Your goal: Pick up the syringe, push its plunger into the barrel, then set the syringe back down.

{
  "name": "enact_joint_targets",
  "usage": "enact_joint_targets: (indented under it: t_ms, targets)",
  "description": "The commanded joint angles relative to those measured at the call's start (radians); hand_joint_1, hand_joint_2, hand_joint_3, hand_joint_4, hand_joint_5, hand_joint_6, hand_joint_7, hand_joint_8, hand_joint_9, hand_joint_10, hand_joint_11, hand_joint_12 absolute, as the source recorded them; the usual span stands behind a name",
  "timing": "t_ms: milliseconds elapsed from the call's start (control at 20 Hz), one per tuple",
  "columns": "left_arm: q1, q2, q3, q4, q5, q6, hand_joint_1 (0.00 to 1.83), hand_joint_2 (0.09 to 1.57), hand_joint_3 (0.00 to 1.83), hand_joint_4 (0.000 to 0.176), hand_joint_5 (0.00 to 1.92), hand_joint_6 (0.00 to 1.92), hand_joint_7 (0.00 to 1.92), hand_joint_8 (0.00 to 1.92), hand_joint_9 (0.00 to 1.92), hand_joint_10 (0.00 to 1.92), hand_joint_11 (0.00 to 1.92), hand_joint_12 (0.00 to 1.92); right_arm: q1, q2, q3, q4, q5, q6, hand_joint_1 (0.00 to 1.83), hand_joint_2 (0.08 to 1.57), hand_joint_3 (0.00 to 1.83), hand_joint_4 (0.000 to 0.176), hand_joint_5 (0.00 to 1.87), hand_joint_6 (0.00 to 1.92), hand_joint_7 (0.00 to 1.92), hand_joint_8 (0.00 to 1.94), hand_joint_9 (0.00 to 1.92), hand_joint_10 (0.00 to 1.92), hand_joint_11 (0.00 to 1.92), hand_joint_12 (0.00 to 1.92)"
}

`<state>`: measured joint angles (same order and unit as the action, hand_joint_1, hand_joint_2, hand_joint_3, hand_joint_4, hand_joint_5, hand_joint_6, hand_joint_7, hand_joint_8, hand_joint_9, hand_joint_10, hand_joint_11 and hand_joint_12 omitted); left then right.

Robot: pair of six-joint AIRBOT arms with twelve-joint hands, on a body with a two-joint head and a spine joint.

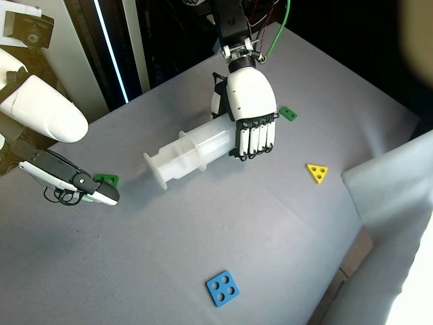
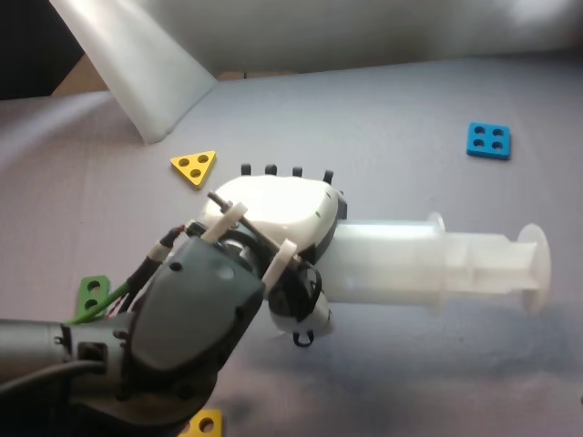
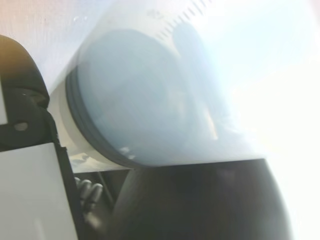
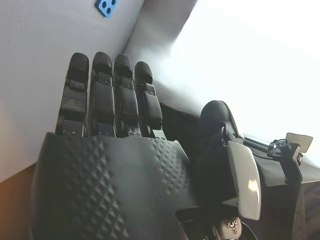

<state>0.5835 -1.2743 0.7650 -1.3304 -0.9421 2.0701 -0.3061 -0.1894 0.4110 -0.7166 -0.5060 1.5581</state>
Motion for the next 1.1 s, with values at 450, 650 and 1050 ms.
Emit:
enact_joint_targets:
  t_ms: [450, 650, 1050]
  targets:
    - [-0.136, 0.040, -0.027, -0.056, -0.076, 0.120, 1.31, 1.30, 0.00, 0.000, 0.71, 1.28, 0.54, 1.69, 0.54, 1.69, 0.41, 1.40, 0.058, -0.084, 0.028, -0.002, -0.025, 0.026, 0.00, 1.22, 0.00, 0.000, 0.26, 0.00, 0.22, 0.00, 0.15, 0.00, 0.00, 0.27]
    - [-0.183, 0.049, -0.046, -0.114, -0.103, 0.168, 1.31, 1.31, 0.00, 0.000, 0.66, 1.32, 0.54, 1.72, 0.56, 1.69, 0.44, 1.40, 0.058, -0.143, 0.064, -0.002, -0.031, 0.025, 0.00, 1.22, 0.00, 0.000, 0.28, 0.01, 0.24, 0.01, 0.16, 0.01, 0.00, 0.30]
    - [-0.256, 0.055, -0.058, -0.181, -0.107, 0.200, 1.31, 1.30, 0.00, 0.000, 0.71, 1.29, 0.54, 1.70, 0.57, 1.66, 0.46, 1.37, 0.086, -0.277, 0.103, -0.002, -0.061, 0.014, 0.00, 1.22, 0.00, 0.000, 0.32, 0.01, 0.27, 0.01, 0.18, 0.01, 0.00, 0.30]
